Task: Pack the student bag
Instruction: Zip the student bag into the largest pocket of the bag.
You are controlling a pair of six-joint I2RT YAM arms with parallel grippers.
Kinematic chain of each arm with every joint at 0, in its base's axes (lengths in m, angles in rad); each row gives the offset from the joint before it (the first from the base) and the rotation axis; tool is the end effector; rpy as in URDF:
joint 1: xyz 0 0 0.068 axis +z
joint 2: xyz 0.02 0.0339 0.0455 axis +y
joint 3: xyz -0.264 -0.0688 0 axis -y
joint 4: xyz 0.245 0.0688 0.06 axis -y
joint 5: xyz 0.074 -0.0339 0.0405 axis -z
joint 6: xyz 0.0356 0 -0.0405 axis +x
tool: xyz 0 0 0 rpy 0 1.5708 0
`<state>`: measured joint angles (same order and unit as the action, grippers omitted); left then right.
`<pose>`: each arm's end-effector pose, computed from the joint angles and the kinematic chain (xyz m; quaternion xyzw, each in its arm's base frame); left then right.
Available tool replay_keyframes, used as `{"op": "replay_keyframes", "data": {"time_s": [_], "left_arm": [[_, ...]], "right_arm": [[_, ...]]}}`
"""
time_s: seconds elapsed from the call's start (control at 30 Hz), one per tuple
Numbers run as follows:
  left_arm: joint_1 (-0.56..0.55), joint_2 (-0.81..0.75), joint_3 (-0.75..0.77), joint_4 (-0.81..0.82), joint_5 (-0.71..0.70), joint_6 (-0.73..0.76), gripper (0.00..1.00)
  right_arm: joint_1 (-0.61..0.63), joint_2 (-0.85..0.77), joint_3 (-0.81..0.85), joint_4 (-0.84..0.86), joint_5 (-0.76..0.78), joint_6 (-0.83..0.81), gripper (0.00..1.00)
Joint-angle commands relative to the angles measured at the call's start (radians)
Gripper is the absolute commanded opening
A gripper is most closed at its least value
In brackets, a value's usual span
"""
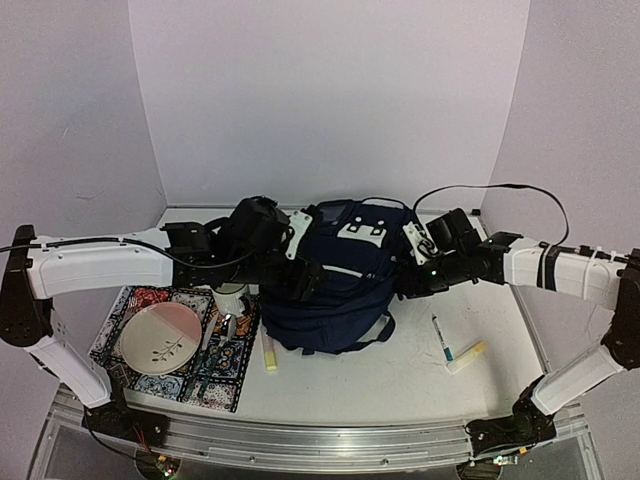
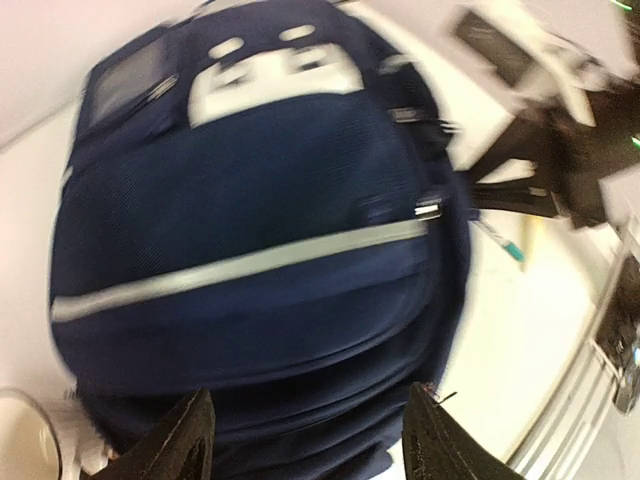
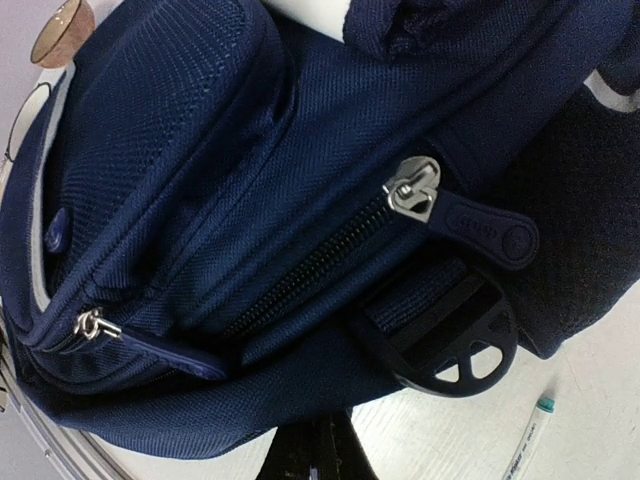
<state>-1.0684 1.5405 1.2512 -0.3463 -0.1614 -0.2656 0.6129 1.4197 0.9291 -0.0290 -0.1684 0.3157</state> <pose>0.1744 -0.3055 0.3002 0.3142 0.8332 -0.2214 0.3975 0.2578 0.1886 0.2578 -0.1693 0.8462 0.2889 0.4144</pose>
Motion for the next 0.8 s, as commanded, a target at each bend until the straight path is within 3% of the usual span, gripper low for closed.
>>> {"op": "replay_keyframes", "data": {"time_s": [0.0,0.13,0.37,0.77], "left_arm": [[-0.053,0.002,0.035,0.127,0.026,0.229,0.68],[-0.068,-0.01,-0.033,0.271,0.11,0.32,0.73],[-0.08,0.087,-0.066,0.42,0.097,0.367,0.75],[-0.099,0.254,-0.021,0.471,0.01,0.445,0.64]], "right_arm": [[0.015,-0.002,0.076,0.049,-0.017,0.011,0.0],[0.028,0.009,0.088,0.042,-0.013,0.011,0.0],[0.041,0.023,0.105,0.038,-0.011,0.014,0.0],[0.055,0.032,0.129,0.031,-0.005,0.017,0.0]]}}
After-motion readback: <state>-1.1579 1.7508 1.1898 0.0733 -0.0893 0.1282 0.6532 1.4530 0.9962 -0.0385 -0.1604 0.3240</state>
